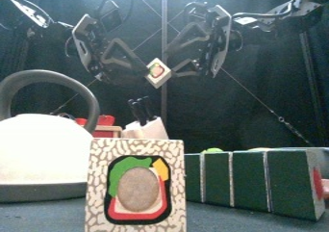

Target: Hand over white sushi piec

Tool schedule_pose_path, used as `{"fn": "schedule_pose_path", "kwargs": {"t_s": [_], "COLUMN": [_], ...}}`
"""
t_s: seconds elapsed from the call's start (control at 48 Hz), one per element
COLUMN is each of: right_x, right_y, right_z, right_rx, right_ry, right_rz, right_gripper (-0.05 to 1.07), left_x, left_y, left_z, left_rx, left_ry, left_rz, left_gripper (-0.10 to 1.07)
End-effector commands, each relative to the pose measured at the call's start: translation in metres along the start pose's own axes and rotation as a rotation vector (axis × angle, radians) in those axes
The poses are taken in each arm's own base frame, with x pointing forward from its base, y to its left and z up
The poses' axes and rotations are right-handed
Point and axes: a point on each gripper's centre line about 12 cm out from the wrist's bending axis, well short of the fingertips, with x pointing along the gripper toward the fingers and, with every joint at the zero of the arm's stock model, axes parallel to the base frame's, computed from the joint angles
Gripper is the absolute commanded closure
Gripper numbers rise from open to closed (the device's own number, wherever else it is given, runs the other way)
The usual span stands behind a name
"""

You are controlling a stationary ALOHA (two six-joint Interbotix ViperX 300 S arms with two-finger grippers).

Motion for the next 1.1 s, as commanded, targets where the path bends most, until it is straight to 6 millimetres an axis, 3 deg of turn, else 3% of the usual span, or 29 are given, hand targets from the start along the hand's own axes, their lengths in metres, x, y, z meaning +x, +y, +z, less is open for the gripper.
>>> {"fn": "schedule_pose_path", "kwargs": {"t_s": [0.0,0.375,0.812,1.083], "right_x": [0.003,0.015,0.015,0.014], "right_y": [0.004,-0.006,-0.006,-0.006], "right_z": [0.012,0.006,0.007,0.006], "right_rx": [-0.012,0.003,0.007,0.011], "right_ry": [-0.027,0.001,-0.002,0.001], "right_rz": [0.013,-0.020,-0.022,-0.022], "right_gripper": [0.08,0.11,0.36,0.39], "left_x": [0.001,0.000,0.000,0.000], "left_y": [0.004,0.008,0.008,0.008], "left_z": [0.012,0.011,0.009,0.009], "left_rx": [-0.010,-0.040,-0.041,-0.043], "left_ry": [-0.040,-0.041,-0.036,-0.036], "left_rz": [0.011,0.029,0.030,0.030], "left_gripper": [0.31,0.31,0.30,0.19]}}
